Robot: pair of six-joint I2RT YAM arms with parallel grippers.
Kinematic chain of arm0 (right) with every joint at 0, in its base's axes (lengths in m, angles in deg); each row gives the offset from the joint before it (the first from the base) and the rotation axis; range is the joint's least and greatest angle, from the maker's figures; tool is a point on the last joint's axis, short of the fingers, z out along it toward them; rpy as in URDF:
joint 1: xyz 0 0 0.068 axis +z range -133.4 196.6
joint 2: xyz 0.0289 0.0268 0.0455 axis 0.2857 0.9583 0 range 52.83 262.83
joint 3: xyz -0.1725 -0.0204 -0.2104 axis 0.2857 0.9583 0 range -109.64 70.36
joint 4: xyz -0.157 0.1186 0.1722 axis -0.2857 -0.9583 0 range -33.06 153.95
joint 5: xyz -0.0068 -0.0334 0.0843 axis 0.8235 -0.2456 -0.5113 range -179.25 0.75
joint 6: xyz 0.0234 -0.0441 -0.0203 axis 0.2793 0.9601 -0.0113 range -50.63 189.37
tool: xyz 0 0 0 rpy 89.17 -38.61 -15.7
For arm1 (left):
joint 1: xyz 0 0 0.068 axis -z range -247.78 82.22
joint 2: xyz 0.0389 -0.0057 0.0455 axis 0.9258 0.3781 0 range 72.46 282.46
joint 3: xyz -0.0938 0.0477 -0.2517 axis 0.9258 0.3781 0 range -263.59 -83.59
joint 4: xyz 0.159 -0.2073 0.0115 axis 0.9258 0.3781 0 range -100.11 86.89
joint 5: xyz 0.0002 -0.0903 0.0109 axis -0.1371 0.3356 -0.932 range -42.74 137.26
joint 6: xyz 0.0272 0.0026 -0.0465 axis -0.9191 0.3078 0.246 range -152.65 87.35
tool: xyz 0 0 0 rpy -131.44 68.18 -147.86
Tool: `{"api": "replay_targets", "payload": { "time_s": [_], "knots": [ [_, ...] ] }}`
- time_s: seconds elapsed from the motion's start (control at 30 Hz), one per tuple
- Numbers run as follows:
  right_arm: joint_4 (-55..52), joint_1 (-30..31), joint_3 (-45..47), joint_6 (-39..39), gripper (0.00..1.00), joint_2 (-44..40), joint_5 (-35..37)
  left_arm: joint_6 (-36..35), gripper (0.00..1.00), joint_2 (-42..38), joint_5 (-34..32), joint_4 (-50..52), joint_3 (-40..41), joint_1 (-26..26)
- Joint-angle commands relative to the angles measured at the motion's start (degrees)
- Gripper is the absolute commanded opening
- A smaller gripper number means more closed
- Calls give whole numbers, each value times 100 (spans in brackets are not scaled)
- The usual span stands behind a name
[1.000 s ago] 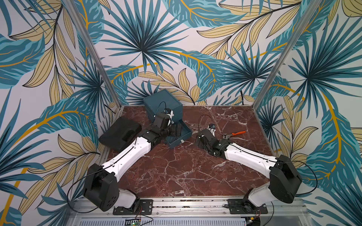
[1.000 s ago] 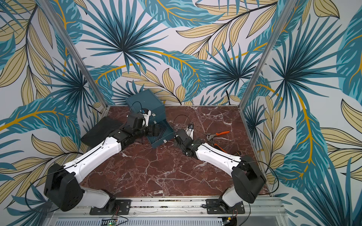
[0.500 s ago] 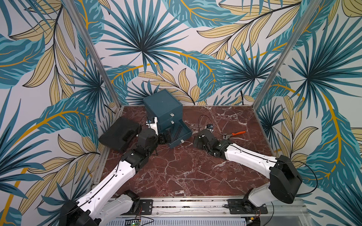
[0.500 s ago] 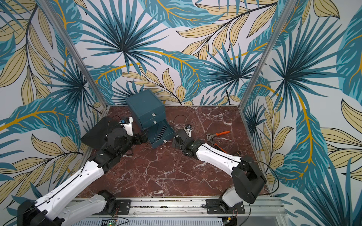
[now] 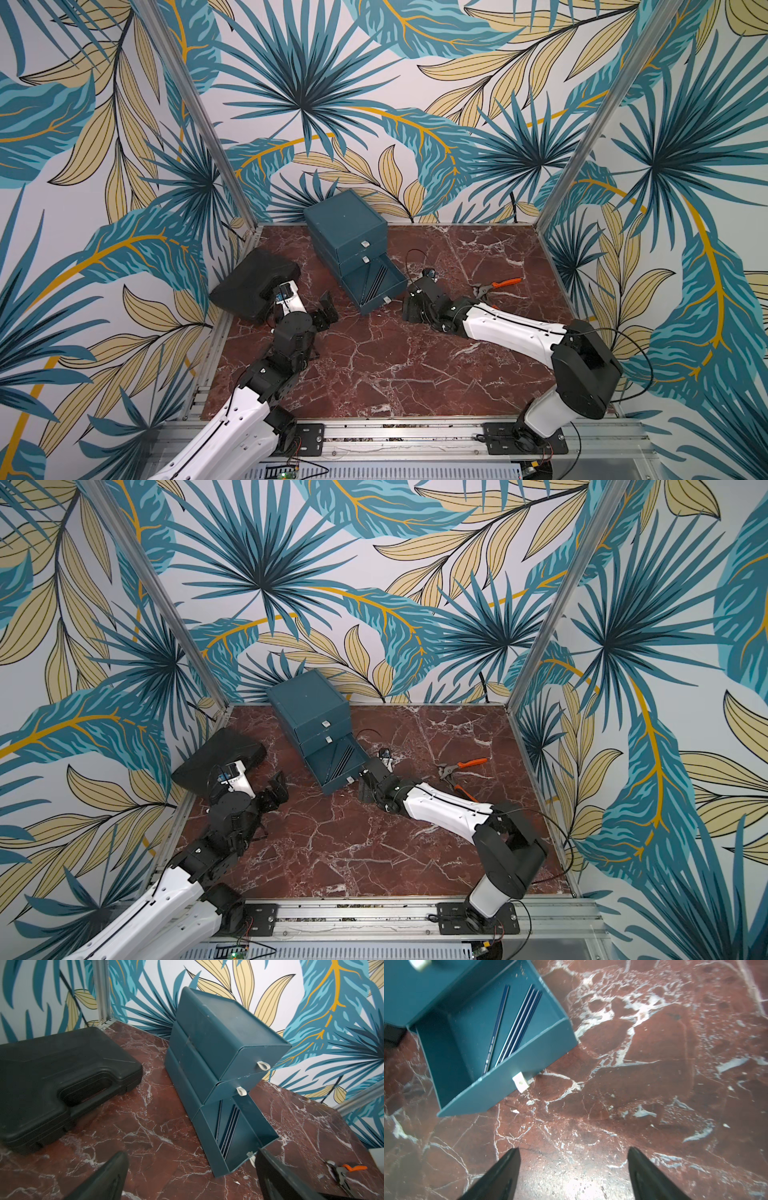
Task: Please place the pencils in the drawer according to their color
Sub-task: Close the drawer in the storage box.
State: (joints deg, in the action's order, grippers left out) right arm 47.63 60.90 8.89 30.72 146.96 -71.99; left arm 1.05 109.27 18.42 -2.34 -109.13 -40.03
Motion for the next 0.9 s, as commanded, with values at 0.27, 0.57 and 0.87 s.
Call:
{"api": "replay_targets", "payload": {
  "time_s": [0.27,0.57,0.87],
  "knots": [
    [680,141,-431,528,76,888,-516,557,100,-388,-558,283,603,-59],
    [950,141,-874,831,73,1548,-692,810,100,-384,-622,38,962,-59],
    [1029,64,-1153,908,72,1862,-672,801,100,-368,-625,-15,1033,-58]
  ]
}}
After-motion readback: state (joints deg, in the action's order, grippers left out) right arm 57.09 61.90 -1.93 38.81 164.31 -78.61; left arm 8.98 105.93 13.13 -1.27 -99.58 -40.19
